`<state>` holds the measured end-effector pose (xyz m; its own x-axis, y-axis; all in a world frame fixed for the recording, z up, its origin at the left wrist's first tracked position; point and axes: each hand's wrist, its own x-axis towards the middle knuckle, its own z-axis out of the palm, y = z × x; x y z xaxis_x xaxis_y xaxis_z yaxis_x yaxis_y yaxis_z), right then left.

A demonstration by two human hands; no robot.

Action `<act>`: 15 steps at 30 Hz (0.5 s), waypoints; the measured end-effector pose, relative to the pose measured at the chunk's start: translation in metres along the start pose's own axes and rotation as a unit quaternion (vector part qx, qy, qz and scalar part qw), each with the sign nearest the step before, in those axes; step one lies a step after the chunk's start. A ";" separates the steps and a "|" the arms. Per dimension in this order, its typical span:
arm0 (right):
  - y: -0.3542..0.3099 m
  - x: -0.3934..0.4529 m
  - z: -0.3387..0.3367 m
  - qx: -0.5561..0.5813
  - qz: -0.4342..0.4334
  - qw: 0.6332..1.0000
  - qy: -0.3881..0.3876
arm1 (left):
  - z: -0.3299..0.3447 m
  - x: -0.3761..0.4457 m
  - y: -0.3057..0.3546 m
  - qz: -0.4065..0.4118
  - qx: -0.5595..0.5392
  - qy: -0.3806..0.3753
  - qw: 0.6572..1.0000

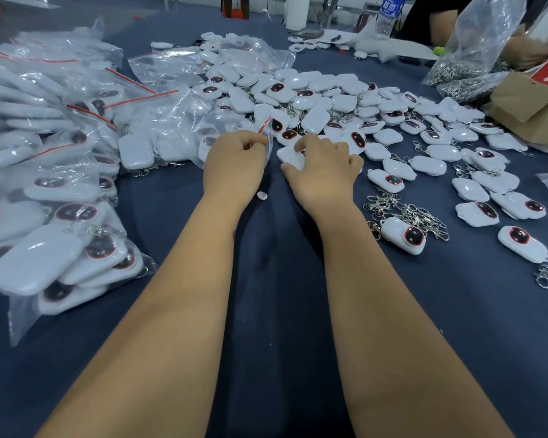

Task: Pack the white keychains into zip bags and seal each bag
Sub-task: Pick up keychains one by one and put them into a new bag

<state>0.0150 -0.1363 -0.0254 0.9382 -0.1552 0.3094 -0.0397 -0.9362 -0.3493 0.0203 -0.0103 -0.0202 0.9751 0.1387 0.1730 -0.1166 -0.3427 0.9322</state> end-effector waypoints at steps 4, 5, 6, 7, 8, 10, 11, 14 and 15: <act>-0.005 -0.002 -0.006 0.261 0.050 0.963 0.045 | -0.001 -0.002 0.001 -0.004 -0.006 -0.005 1.000; -0.007 -0.001 -0.009 0.357 0.078 0.929 0.061 | -0.001 -0.002 0.001 -0.005 -0.008 -0.006 1.000; -0.009 -0.001 -0.011 0.435 0.103 0.892 0.062 | -0.001 -0.003 0.001 -0.006 -0.010 -0.007 1.000; -0.010 -0.001 -0.012 0.492 0.119 0.861 0.047 | -0.002 -0.003 0.002 -0.006 -0.014 -0.007 1.000; -0.011 -0.001 -0.013 0.534 0.129 0.835 0.024 | -0.002 -0.004 0.003 -0.007 -0.017 -0.007 1.000; -0.011 -0.001 -0.014 0.589 0.140 0.796 -0.025 | -0.003 -0.006 0.005 -0.005 -0.019 -0.006 1.000; -0.010 0.000 -0.014 0.600 0.140 0.787 -0.045 | -0.003 -0.006 0.006 -0.004 -0.019 -0.007 1.000; -0.009 0.000 -0.012 0.571 0.127 0.808 -0.065 | -0.004 -0.007 0.006 -0.003 -0.022 -0.010 1.000; -0.009 0.000 -0.012 0.563 0.126 0.814 -0.065 | -0.004 -0.007 0.006 -0.003 -0.025 -0.010 1.000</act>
<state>0.0111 -0.1314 -0.0115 0.9804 -0.1945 0.0313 0.0349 0.0147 -0.9993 0.0123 -0.0095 -0.0148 0.9795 0.1220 0.1605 -0.1185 -0.2955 0.9480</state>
